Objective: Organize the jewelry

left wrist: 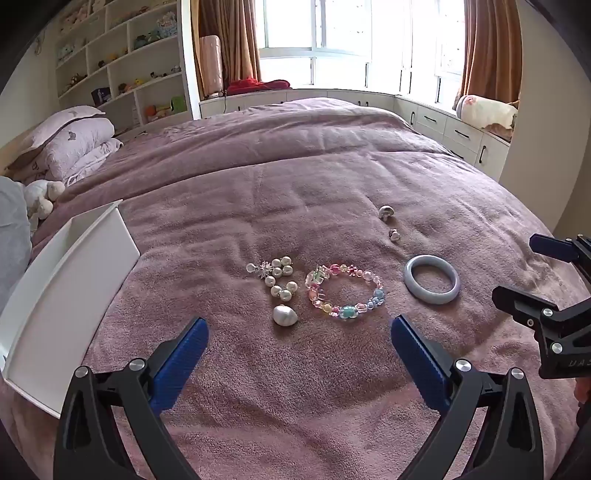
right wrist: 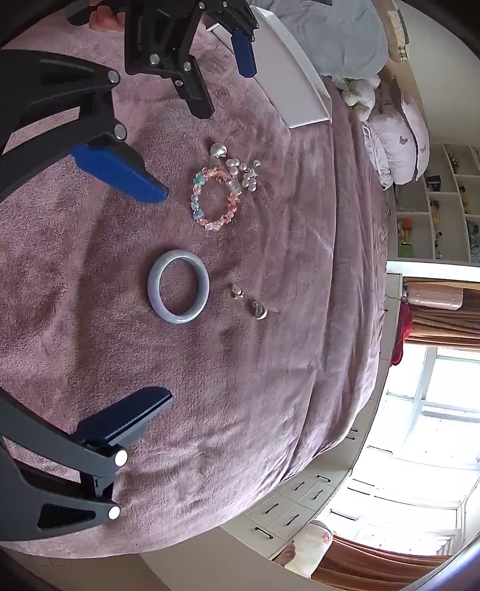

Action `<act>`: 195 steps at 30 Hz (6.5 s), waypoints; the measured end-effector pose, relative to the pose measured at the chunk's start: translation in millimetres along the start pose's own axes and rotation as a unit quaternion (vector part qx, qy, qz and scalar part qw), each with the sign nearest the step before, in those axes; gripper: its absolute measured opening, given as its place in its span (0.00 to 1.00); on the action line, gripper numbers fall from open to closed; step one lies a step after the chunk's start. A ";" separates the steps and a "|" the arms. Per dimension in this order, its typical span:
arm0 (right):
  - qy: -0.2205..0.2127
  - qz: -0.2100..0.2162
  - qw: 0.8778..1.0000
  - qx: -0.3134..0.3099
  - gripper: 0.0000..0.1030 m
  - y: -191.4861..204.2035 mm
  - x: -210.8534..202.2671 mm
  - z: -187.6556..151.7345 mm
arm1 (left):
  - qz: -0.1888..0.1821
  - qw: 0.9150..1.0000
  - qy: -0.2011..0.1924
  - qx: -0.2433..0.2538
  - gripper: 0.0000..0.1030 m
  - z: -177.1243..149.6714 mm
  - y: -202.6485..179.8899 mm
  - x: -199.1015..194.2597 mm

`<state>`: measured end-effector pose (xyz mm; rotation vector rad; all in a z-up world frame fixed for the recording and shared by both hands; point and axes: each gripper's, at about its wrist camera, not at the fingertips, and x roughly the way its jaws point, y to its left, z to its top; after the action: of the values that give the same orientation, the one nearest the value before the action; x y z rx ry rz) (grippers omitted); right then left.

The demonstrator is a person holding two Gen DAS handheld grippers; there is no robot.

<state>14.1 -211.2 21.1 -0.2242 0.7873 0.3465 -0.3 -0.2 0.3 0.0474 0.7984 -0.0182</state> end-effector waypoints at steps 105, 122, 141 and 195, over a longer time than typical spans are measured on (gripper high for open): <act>-0.012 0.005 1.000 -0.012 0.89 1.6 -1.1 -4.5 | 0.009 1.000 -0.008 -0.015 0.97 4.3 9.5 -2.3; 0.015 0.027 0.999 0.006 0.86 -3.4 25.1 -4.5 | -0.034 0.999 0.005 0.008 0.97 3.1 20.7 16.3; 0.062 0.032 0.998 0.012 0.82 -10.0 78.8 -3.6 | -0.085 0.993 0.083 0.023 0.69 7.9 30.7 88.0; 0.057 0.051 0.997 0.008 0.69 -1.1 86.8 14.4 | -0.106 0.992 0.066 0.013 0.28 22.4 48.2 67.9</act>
<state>80.7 -188.4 -31.8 -0.1899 0.9155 0.4255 64.8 47.0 -31.1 -0.0112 0.9336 -0.2279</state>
